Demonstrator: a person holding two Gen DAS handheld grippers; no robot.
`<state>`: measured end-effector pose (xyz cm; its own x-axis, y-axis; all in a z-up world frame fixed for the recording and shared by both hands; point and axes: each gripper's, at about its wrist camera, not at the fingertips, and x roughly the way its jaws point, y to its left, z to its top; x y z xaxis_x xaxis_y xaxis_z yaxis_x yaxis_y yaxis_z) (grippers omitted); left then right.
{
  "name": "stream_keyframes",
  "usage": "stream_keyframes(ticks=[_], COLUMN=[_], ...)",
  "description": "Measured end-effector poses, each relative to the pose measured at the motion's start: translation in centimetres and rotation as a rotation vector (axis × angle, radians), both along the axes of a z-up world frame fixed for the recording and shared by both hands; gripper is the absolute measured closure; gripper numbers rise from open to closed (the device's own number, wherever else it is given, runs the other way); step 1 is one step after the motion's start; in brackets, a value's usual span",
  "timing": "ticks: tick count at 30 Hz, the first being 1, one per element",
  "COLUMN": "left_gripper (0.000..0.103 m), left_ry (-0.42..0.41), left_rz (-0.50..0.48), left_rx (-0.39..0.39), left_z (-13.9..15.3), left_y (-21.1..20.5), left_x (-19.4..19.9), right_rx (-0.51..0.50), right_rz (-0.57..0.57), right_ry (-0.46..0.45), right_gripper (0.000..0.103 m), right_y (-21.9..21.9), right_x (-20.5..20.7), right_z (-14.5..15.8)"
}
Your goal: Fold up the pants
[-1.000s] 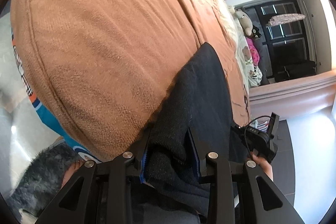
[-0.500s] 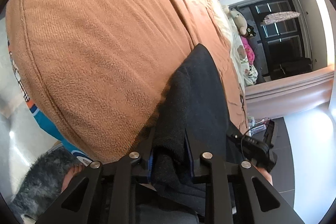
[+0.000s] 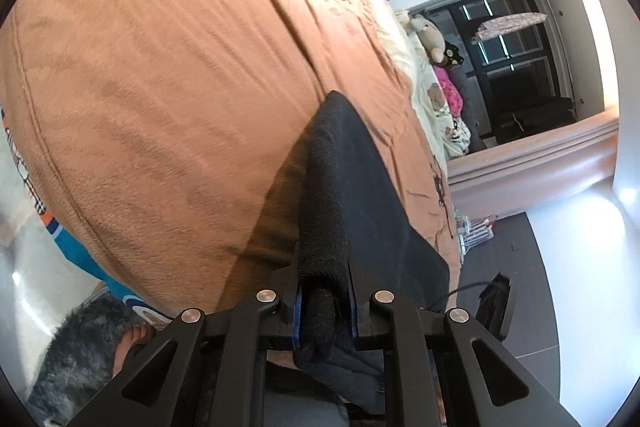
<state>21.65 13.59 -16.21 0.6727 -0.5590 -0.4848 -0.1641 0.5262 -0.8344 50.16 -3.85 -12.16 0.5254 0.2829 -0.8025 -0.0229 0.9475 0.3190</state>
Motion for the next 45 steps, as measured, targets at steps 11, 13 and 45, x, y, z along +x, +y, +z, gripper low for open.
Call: stream_keyframes(ticks=[11,13,45], left_gripper=[0.087,0.087,0.088], left_ry=[-0.11,-0.135,-0.355], left_rz=[-0.084,-0.106,-0.604], left_rx=[0.1,0.118,0.31], left_z=[6.2,7.6,17.6], left_y=[-3.2,-4.1,-32.4], left_x=[1.0,1.3,3.6], right_rx=[0.086,0.108,0.352], right_rz=[0.054,0.06,-0.322], right_ry=[0.008,0.011,-0.281], right_gripper=[0.102,0.102,0.097], right_y=[0.1,-0.3,-22.8], right_x=[-5.7,-6.4,-23.4], right_z=[-2.0,-2.2,0.3])
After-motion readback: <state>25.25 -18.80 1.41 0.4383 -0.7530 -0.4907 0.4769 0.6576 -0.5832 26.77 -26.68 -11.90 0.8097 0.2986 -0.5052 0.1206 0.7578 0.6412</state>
